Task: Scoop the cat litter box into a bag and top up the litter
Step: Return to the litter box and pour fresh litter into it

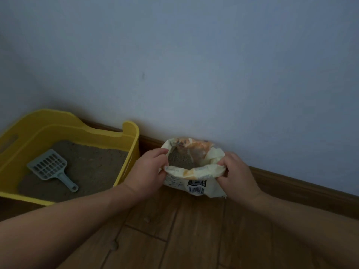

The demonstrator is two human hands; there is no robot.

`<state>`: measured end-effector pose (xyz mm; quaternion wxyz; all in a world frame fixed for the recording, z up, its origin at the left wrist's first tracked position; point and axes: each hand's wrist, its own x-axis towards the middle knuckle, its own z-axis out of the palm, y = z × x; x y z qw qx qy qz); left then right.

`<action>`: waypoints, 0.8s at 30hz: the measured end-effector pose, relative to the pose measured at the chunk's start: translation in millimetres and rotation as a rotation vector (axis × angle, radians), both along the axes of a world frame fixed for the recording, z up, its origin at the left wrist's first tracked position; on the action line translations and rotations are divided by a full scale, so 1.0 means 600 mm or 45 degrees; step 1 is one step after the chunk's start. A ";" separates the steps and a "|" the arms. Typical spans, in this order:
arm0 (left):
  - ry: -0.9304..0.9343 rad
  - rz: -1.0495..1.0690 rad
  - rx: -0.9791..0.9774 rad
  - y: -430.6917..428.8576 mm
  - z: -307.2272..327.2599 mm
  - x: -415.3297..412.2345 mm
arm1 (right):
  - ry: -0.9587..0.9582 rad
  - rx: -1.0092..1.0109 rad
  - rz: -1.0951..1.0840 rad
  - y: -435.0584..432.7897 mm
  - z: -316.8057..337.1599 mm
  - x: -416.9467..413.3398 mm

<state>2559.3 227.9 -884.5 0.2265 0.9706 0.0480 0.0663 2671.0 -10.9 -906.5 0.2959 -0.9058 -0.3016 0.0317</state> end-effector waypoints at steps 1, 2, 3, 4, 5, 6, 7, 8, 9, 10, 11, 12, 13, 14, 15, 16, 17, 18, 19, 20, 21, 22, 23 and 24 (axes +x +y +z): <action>0.036 -0.001 0.012 -0.002 -0.011 0.001 | 0.021 -0.026 -0.003 0.000 -0.010 0.000; 0.067 -0.002 0.023 -0.003 -0.021 0.003 | 0.042 -0.051 -0.004 0.001 -0.019 -0.001; 0.093 0.002 0.025 -0.003 -0.029 0.005 | 0.058 -0.064 0.000 0.000 -0.028 -0.001; 0.106 0.009 0.024 -0.003 -0.034 0.006 | 0.073 -0.065 -0.002 0.000 -0.036 0.000; 0.110 0.013 0.024 -0.004 -0.038 0.008 | 0.088 -0.062 -0.010 -0.001 -0.041 0.002; 0.115 0.012 0.026 -0.004 -0.041 0.011 | 0.101 -0.057 -0.022 -0.002 -0.045 0.005; 0.125 0.006 0.028 -0.006 -0.043 0.013 | 0.114 -0.052 -0.028 -0.004 -0.048 0.008; 0.141 0.000 0.028 -0.008 -0.044 0.013 | 0.128 -0.050 -0.029 -0.006 -0.050 0.009; 0.159 -0.006 0.033 -0.009 -0.044 0.012 | 0.143 -0.055 -0.025 -0.009 -0.052 0.009; 0.176 -0.017 0.043 -0.010 -0.044 0.011 | 0.154 -0.063 -0.019 -0.012 -0.054 0.007; 0.188 -0.034 0.055 -0.010 -0.044 0.009 | 0.160 -0.074 -0.012 -0.015 -0.056 0.004; 0.196 -0.054 0.063 -0.009 -0.045 0.008 | 0.161 -0.085 -0.005 -0.017 -0.059 0.002; 0.210 -0.072 0.067 -0.009 -0.045 0.006 | 0.161 -0.099 0.000 -0.019 -0.061 -0.001; 0.226 -0.089 0.068 -0.008 -0.046 0.004 | 0.165 -0.116 0.005 -0.021 -0.064 -0.004; 0.243 -0.102 0.071 -0.007 -0.046 0.003 | 0.170 -0.132 0.011 -0.024 -0.066 -0.006; 0.261 -0.116 0.076 -0.006 -0.048 0.001 | 0.175 -0.145 0.018 -0.026 -0.069 -0.008; 0.276 -0.130 0.081 -0.005 -0.048 0.000 | 0.181 -0.163 0.031 -0.030 -0.072 -0.010; 0.293 -0.143 0.083 -0.004 -0.049 -0.001 | 0.182 -0.181 0.050 -0.033 -0.074 -0.013; 0.313 -0.159 0.083 -0.003 -0.050 -0.002 | 0.180 -0.196 0.070 -0.036 -0.077 -0.015; 0.337 -0.180 0.085 -0.001 -0.052 -0.002 | 0.179 -0.206 0.086 -0.038 -0.078 -0.018; 0.360 -0.202 0.094 0.001 -0.052 -0.003 | 0.183 -0.220 0.098 -0.039 -0.078 -0.021; 0.382 -0.223 0.111 0.001 -0.053 -0.004 | 0.187 -0.239 0.108 -0.039 -0.077 -0.023; 0.403 -0.241 0.129 0.002 -0.054 -0.006 | 0.188 -0.264 0.116 -0.039 -0.076 -0.026; 0.424 -0.256 0.144 0.002 -0.056 -0.009 | 0.192 -0.295 0.126 -0.040 -0.075 -0.028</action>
